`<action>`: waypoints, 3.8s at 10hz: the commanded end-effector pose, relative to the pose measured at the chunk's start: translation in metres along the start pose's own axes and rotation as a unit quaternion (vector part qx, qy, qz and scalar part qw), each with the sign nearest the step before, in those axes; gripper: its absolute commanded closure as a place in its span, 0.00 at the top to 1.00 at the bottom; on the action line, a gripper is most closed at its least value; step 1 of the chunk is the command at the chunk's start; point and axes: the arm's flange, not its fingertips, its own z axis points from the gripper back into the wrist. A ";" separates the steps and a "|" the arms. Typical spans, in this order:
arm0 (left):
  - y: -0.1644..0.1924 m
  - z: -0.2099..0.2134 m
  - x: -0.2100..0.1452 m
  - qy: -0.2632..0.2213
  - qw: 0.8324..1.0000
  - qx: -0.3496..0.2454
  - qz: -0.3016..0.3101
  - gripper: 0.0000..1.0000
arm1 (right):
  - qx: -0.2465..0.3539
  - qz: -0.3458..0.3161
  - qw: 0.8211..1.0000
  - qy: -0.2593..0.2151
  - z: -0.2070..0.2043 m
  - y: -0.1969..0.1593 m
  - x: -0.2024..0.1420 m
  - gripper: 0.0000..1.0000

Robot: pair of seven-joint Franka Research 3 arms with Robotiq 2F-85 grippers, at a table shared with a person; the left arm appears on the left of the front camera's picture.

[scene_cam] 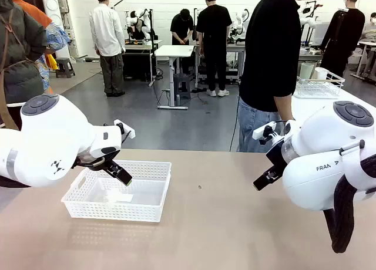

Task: Clean and organize the cups into the basket.
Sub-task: Pick up the Organizing basket and move it to the center of the table, then pick up the Reusable plastic cup from the right side of the table and place it inside the Organizing basket.

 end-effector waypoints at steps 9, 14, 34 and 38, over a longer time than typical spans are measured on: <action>0.000 0.000 0.000 0.000 1.000 0.000 0.000 1.00 | 0.000 0.000 1.000 0.000 0.000 0.000 0.000 1.00; 0.000 0.000 0.000 0.000 1.000 0.000 0.000 1.00 | 0.000 0.000 1.000 0.000 0.000 0.000 0.000 1.00; 0.095 0.155 -0.075 -0.114 0.921 -0.355 0.113 1.00 | 0.318 -0.106 0.941 -0.041 0.139 -0.078 -0.090 1.00; 0.162 0.168 -0.128 -0.177 0.872 -0.404 0.211 1.00 | 0.484 -0.204 0.830 -0.190 0.112 -0.170 -0.163 1.00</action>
